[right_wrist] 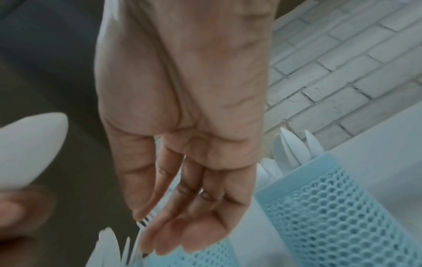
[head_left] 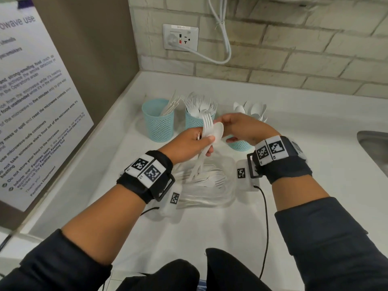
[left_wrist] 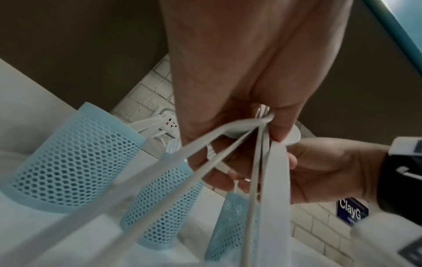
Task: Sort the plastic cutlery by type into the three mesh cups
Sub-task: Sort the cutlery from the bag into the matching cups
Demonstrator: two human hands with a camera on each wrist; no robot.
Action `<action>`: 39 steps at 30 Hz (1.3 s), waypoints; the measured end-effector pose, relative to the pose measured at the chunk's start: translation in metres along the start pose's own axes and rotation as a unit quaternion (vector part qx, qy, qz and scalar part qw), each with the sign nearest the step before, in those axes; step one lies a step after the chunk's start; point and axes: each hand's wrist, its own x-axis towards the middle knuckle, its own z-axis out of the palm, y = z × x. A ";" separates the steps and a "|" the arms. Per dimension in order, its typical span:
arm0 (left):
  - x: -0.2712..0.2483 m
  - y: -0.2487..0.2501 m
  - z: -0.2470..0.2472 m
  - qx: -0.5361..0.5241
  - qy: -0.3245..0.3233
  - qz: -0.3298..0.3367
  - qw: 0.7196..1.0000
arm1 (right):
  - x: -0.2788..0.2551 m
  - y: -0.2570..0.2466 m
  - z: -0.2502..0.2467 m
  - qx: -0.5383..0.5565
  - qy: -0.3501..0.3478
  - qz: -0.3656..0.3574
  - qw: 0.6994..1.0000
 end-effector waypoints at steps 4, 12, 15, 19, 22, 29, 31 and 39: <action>0.004 0.008 -0.006 -0.014 0.044 0.000 0.999 | -0.008 -0.011 -0.005 0.071 -0.137 -0.011 0.988; 0.012 0.014 -0.014 -0.088 0.152 0.029 0.984 | -0.001 -0.019 0.029 0.054 -0.210 -0.018 0.976; 0.014 0.013 -0.013 -0.159 0.182 0.016 0.970 | 0.003 -0.022 0.037 0.079 -0.171 -0.045 0.981; 0.017 0.003 -0.015 -0.282 0.218 -0.014 0.934 | 0.005 -0.019 0.045 0.093 -0.243 -0.005 0.966; 0.018 -0.001 -0.018 -0.353 0.226 -0.025 0.907 | 0.007 -0.014 0.054 0.079 -0.255 0.011 0.964; 0.014 -0.012 -0.009 -0.303 0.189 -0.044 0.933 | 0.008 -0.011 0.062 0.169 -0.254 -0.004 0.952; 0.011 -0.017 -0.004 -0.281 0.151 -0.055 0.946 | 0.007 -0.012 0.061 0.201 -0.247 -0.008 0.948; 0.009 -0.026 -0.005 -0.353 0.115 -0.115 0.922 | 0.005 -0.012 0.056 0.092 -0.292 0.043 0.951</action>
